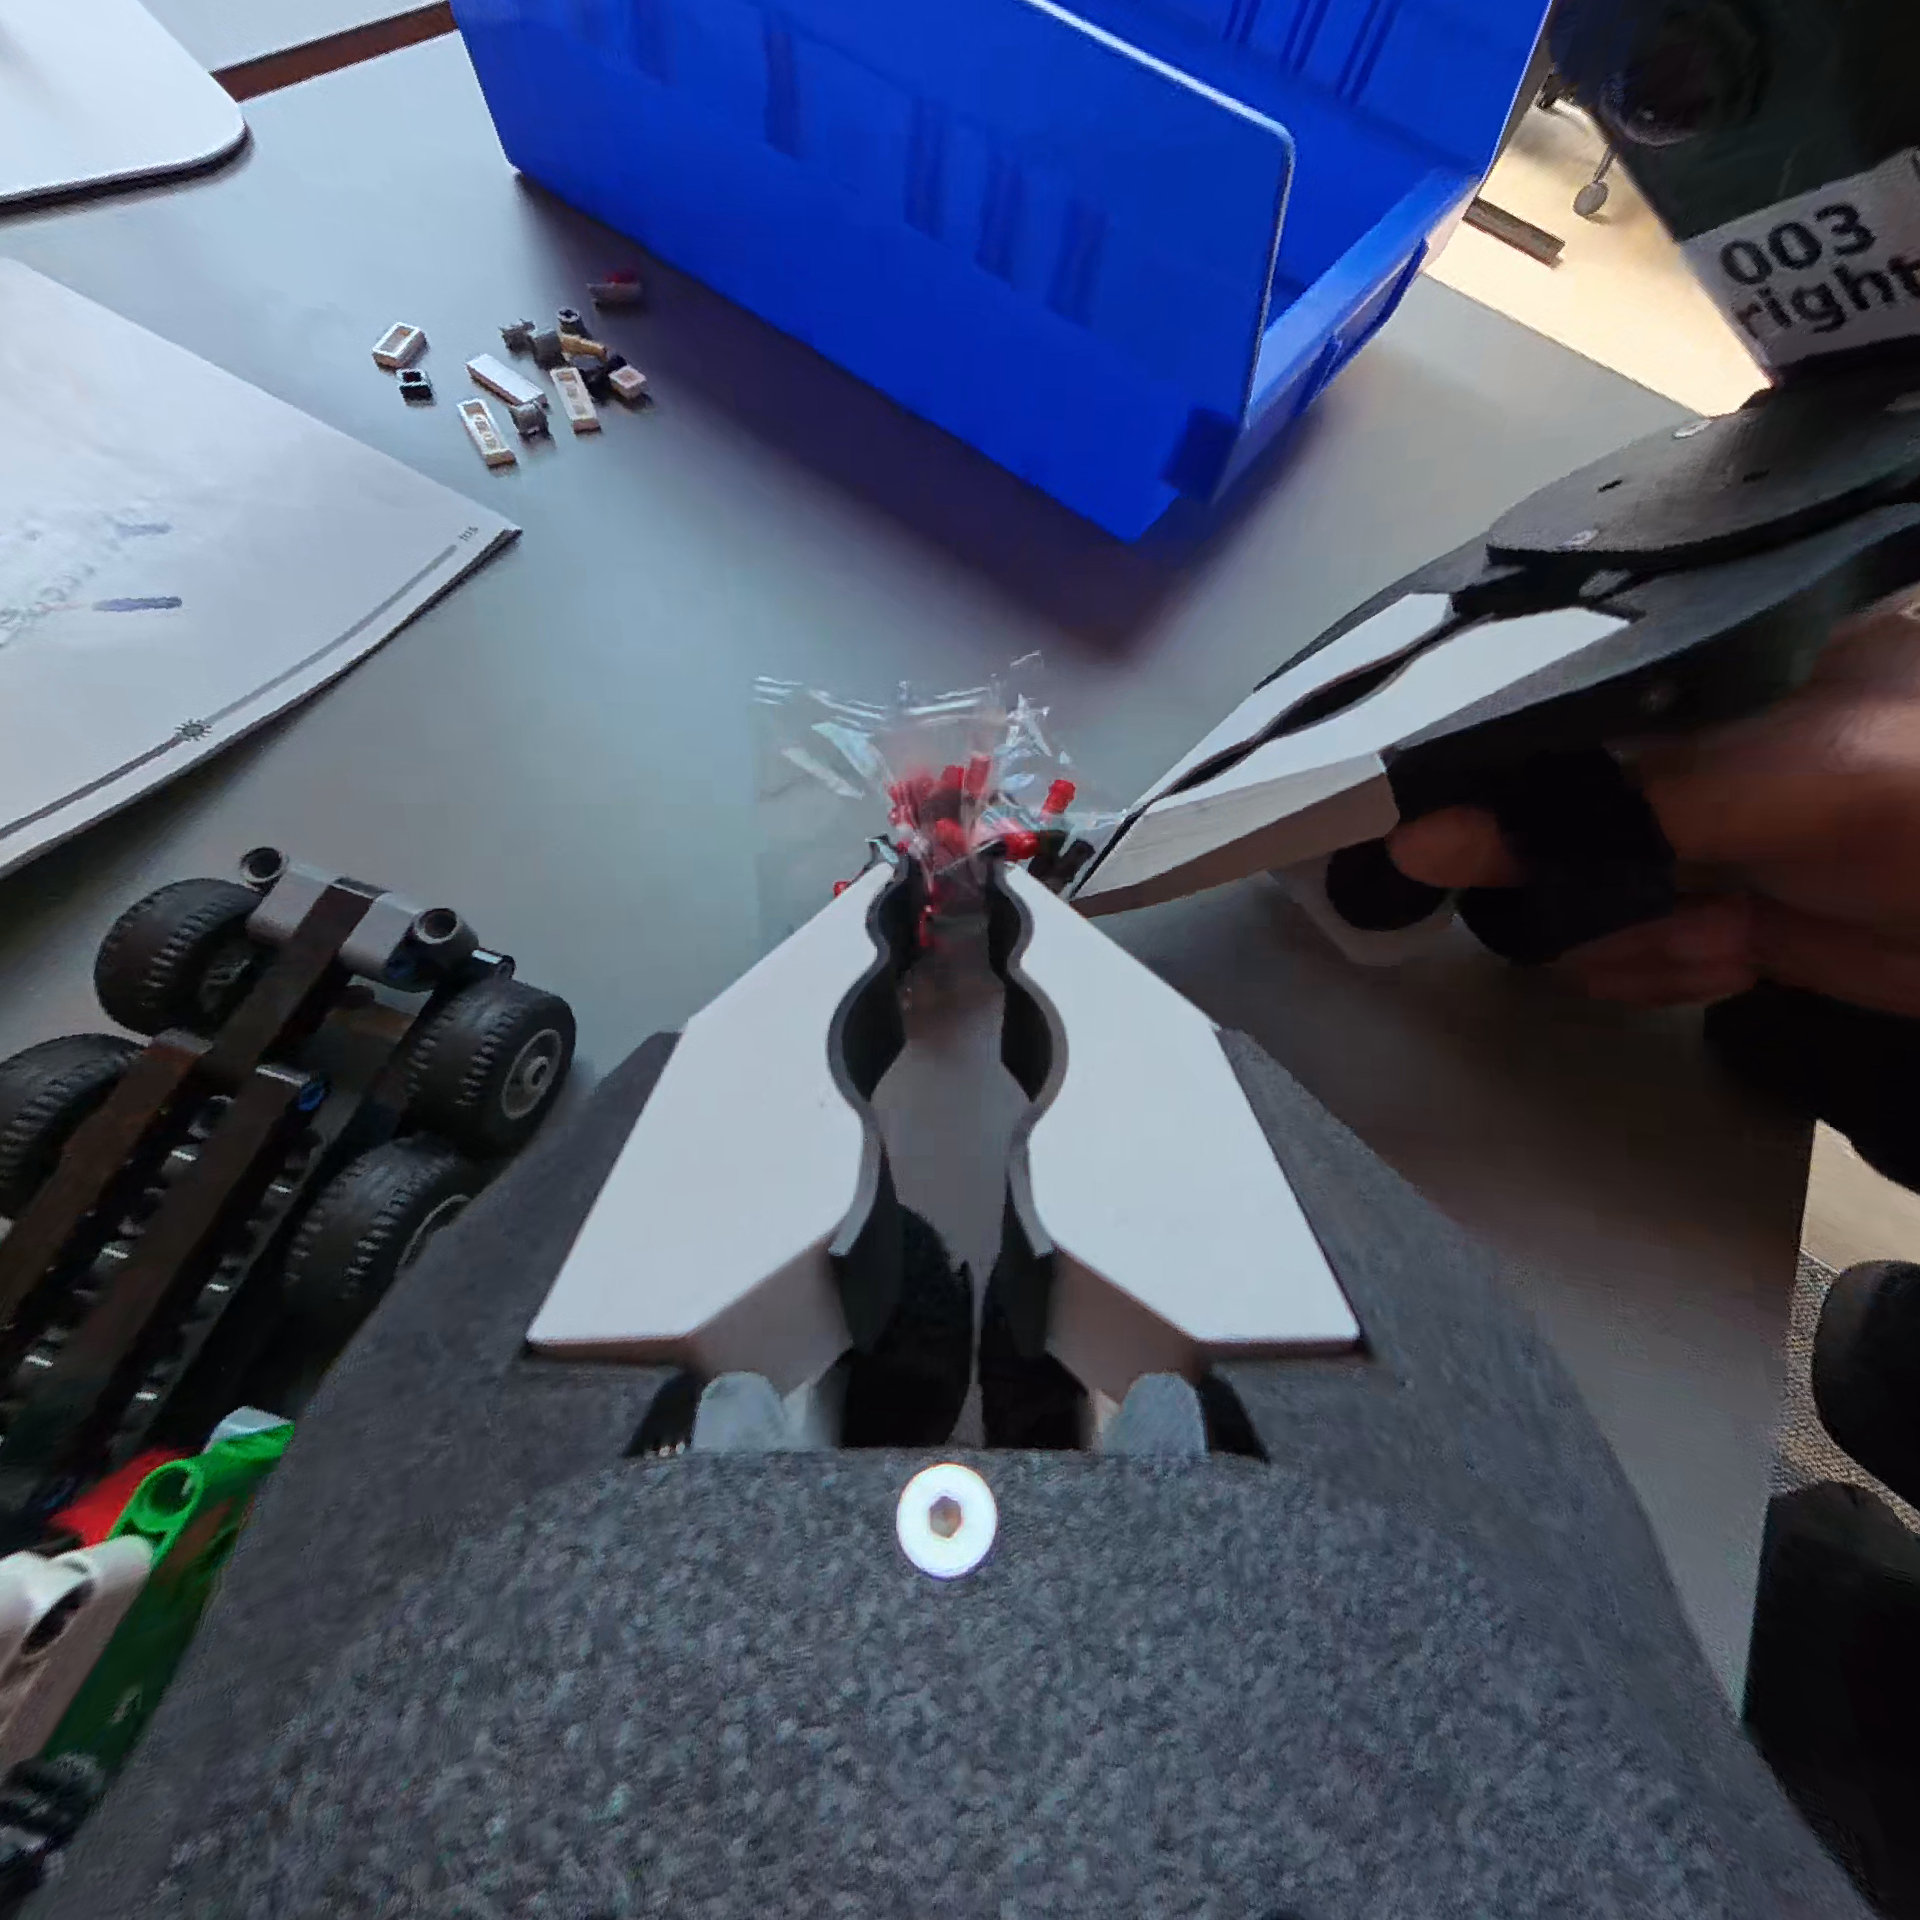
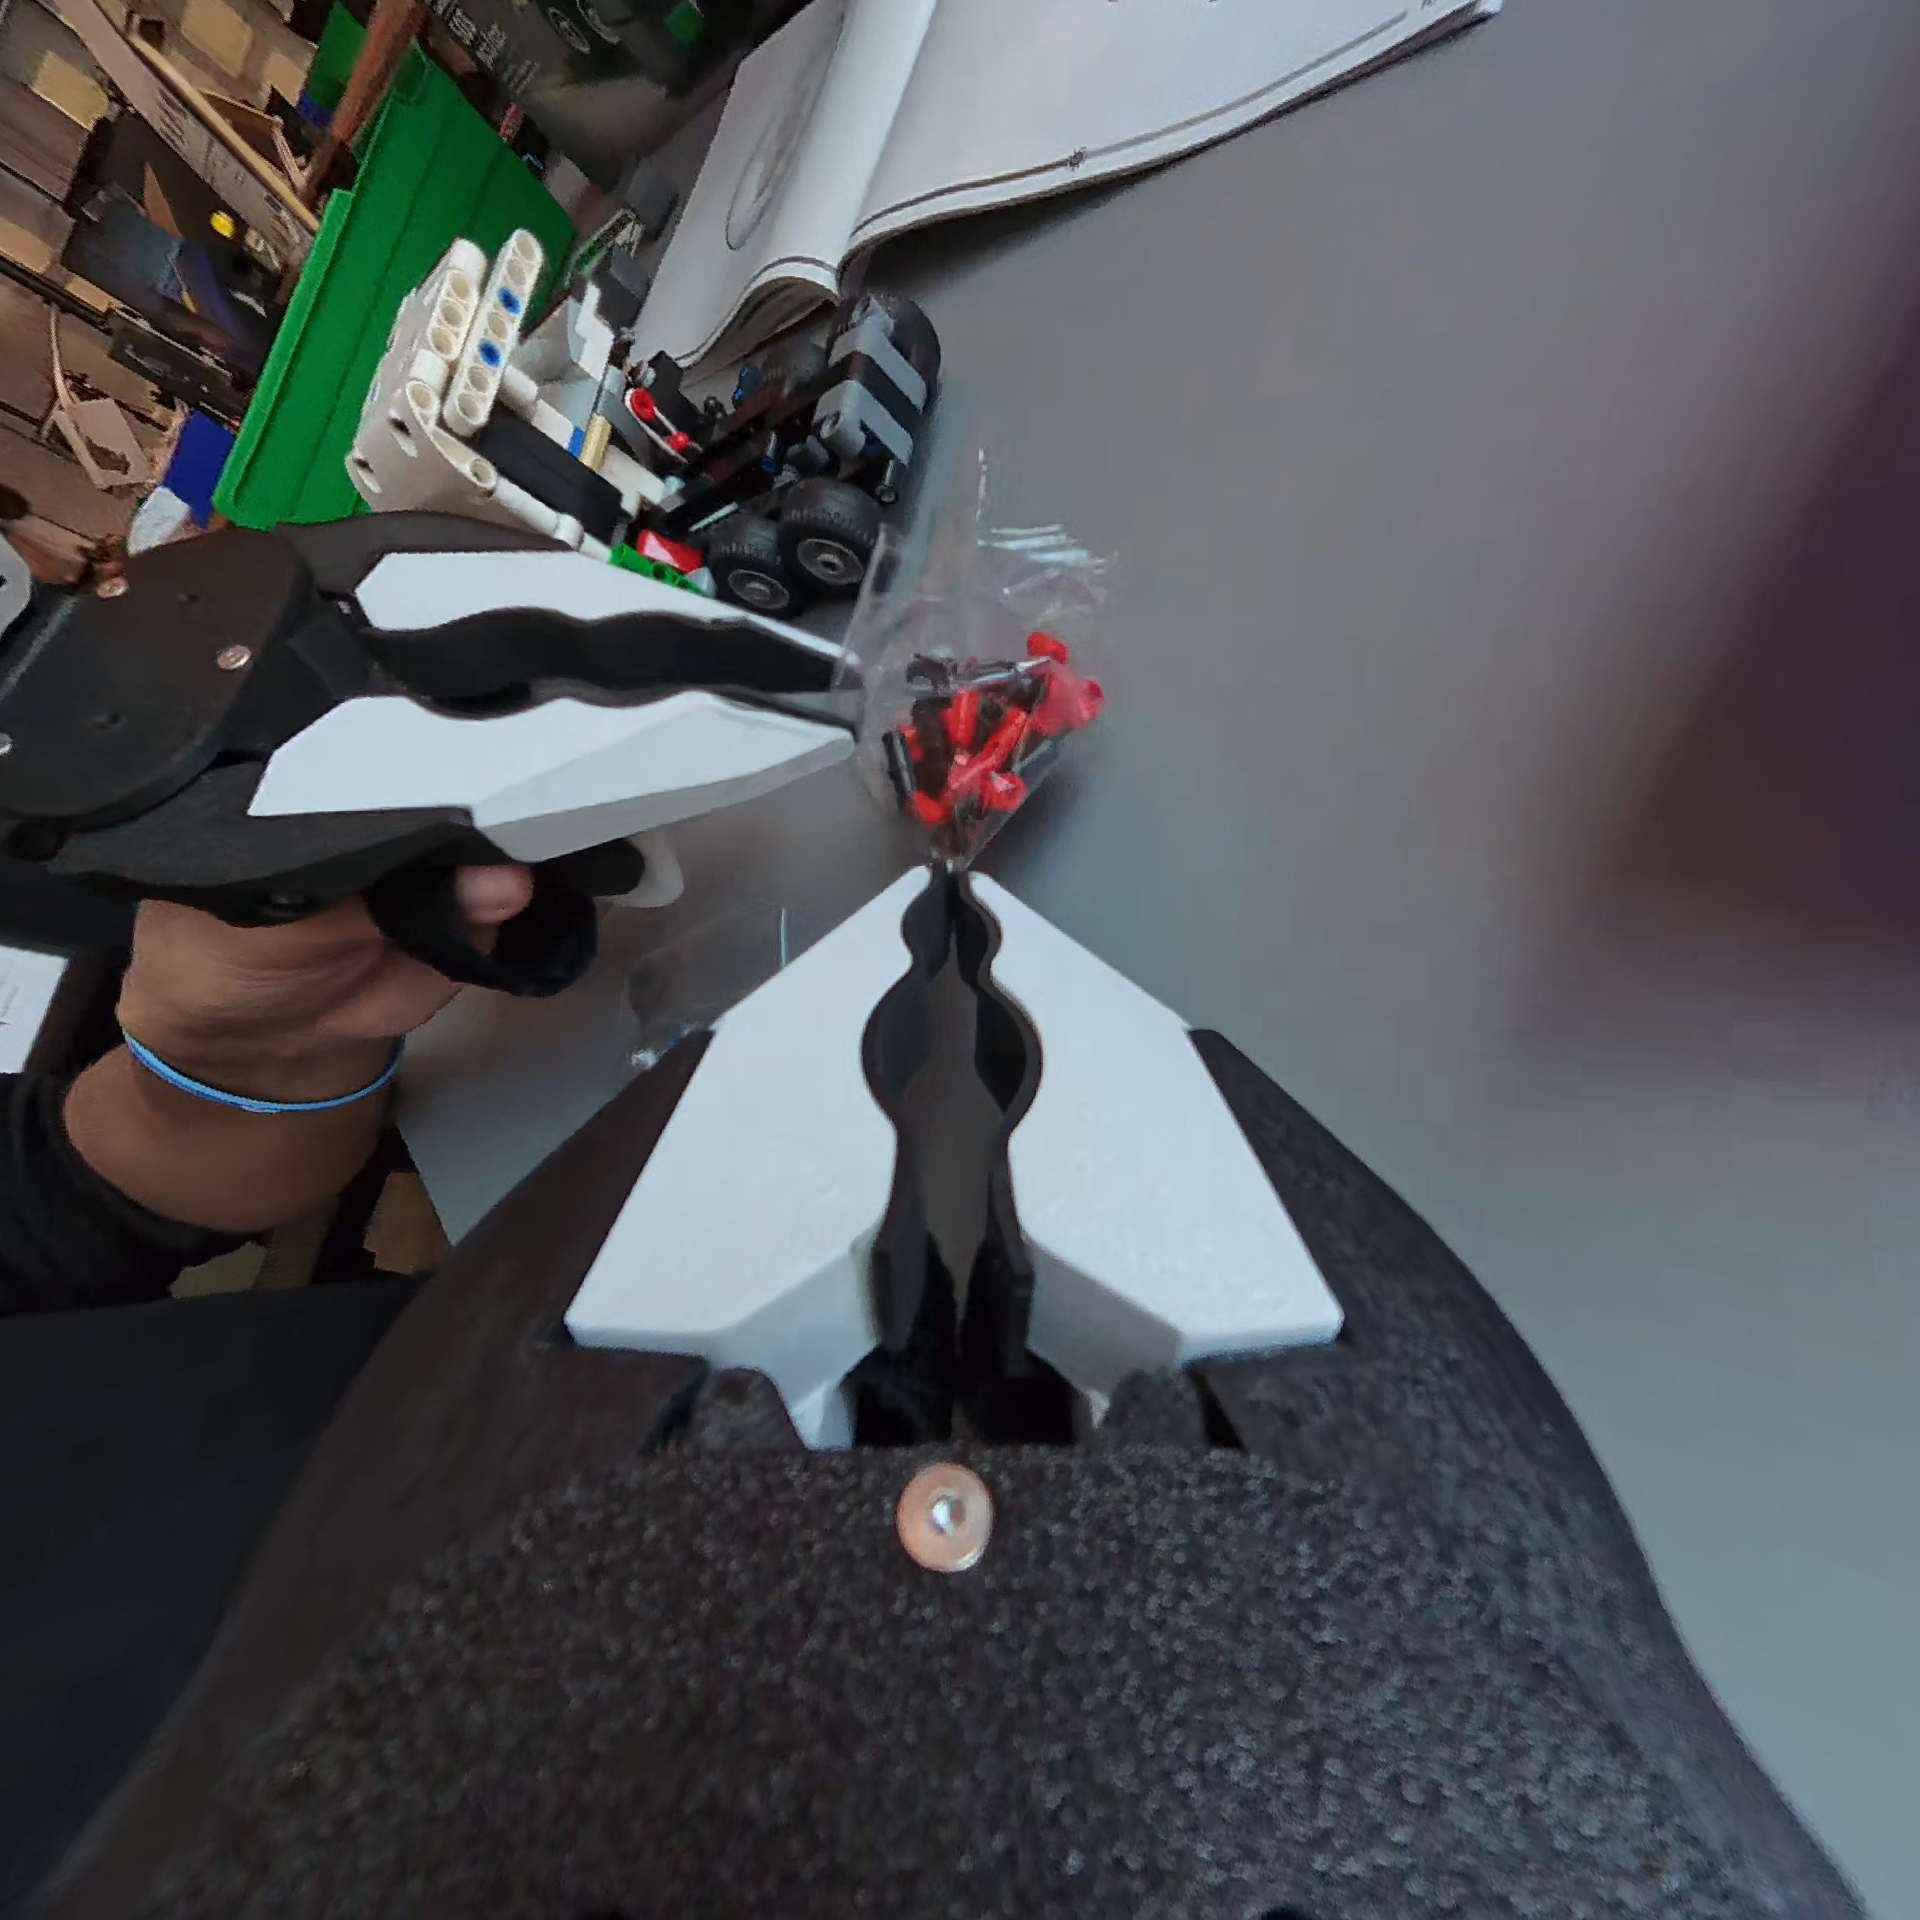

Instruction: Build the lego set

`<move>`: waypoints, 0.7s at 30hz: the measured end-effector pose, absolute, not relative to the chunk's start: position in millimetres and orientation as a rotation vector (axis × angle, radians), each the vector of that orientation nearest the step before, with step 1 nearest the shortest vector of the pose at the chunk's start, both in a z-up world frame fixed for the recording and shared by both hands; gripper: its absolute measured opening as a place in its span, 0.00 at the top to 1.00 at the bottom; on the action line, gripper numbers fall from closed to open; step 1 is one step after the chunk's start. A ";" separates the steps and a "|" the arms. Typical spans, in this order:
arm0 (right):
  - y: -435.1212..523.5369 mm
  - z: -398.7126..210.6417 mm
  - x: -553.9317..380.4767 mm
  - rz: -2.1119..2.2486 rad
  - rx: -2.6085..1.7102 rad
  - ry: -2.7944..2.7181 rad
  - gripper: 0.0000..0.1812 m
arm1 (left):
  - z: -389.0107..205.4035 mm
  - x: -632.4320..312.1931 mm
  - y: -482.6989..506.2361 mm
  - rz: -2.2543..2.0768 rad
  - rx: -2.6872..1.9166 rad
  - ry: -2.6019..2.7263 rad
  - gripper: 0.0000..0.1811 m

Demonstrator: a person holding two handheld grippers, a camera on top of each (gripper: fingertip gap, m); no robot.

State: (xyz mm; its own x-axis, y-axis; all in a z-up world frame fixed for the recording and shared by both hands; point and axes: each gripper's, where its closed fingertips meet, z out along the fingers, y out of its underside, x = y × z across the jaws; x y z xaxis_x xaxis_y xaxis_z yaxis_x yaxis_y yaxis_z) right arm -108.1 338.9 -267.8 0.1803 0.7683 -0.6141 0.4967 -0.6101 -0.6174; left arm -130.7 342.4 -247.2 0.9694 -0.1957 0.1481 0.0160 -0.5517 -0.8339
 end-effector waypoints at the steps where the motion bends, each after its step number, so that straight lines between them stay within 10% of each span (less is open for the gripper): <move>1: 340.6 -267.6 -108.5 1.416 -2.188 -1.205 1.00 | -246.6 -131.7 340.8 -0.270 -2.140 0.140 0.88; 21: 341.5 -232.2 -115.7 2.059 -2.135 -1.067 1.00 | -266.8 -158.5 326.8 0.650 -1.956 0.983 0.89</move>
